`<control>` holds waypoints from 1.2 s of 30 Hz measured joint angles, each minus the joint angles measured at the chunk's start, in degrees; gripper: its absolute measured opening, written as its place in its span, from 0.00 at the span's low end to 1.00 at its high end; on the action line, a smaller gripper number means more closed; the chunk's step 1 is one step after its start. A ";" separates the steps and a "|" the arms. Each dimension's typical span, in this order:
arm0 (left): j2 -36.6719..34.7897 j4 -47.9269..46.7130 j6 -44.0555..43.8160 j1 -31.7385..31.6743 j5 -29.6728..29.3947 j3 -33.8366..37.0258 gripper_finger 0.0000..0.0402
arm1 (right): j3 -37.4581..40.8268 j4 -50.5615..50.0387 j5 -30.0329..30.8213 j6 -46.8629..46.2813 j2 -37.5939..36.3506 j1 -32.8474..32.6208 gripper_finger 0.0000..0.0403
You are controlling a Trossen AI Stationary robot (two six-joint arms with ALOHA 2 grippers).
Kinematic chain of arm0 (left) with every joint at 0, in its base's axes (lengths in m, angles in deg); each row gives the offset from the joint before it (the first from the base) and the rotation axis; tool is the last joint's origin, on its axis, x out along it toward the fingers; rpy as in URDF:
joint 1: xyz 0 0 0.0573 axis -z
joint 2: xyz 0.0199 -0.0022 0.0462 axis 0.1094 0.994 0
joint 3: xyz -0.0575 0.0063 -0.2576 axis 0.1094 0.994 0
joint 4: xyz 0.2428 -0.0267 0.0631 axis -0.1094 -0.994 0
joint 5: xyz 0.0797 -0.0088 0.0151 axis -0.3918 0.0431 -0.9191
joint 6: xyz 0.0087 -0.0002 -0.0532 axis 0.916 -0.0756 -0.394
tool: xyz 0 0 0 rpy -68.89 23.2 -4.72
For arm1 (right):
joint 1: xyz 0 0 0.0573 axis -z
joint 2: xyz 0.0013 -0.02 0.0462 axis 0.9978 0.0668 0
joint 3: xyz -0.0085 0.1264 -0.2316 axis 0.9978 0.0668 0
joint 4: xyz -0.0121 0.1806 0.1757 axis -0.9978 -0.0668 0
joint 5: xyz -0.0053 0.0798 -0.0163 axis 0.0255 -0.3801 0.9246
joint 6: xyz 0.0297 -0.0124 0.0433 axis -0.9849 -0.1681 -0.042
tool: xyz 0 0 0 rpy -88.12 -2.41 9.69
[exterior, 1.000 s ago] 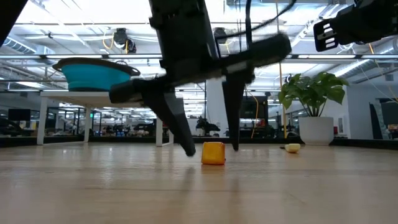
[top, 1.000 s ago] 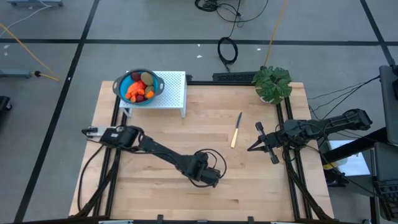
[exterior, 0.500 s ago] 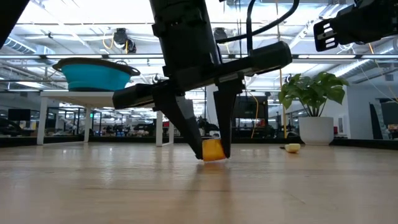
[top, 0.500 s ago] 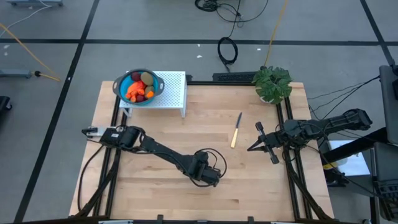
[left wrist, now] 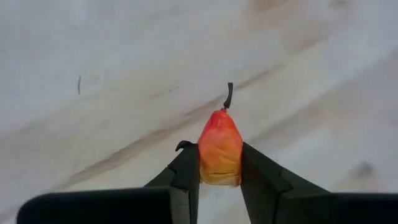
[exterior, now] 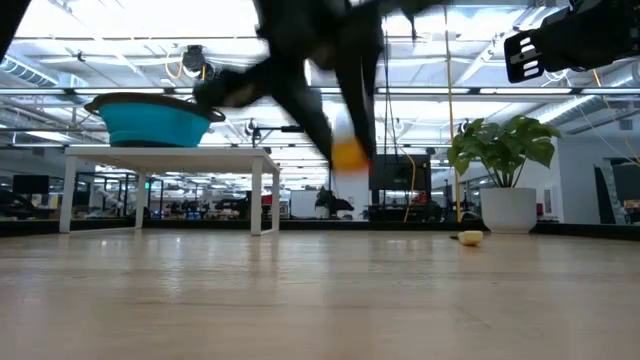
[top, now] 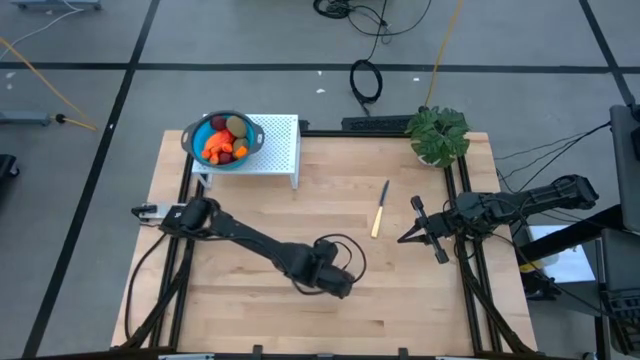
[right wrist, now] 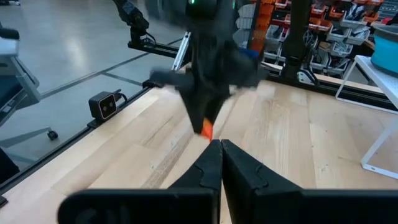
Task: Pick & Place Fruit
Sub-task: Put the orange peach into the blue strainer bowl on the shelf
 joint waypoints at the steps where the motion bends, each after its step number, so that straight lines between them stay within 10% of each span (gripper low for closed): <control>1: -1.29 0.06 1.54 0.37 -1.15 0.00 0.21 | 0.00 0.00 0.00 0.00 -0.02 0.00 0.00; 19: -19.22 24.40 51.30 12.75 -47.34 -0.02 0.21 | -0.02 0.47 -1.29 3.40 -0.02 -0.02 0.00; 28: -21.73 28.61 55.51 12.77 -77.55 -0.02 0.21 | -0.02 0.48 -1.29 3.19 0.00 -0.02 0.00; 36: -26.42 29.71 67.77 4.19 -78.15 -0.02 0.21 | -0.02 0.48 -1.20 2.99 -0.02 -0.02 0.00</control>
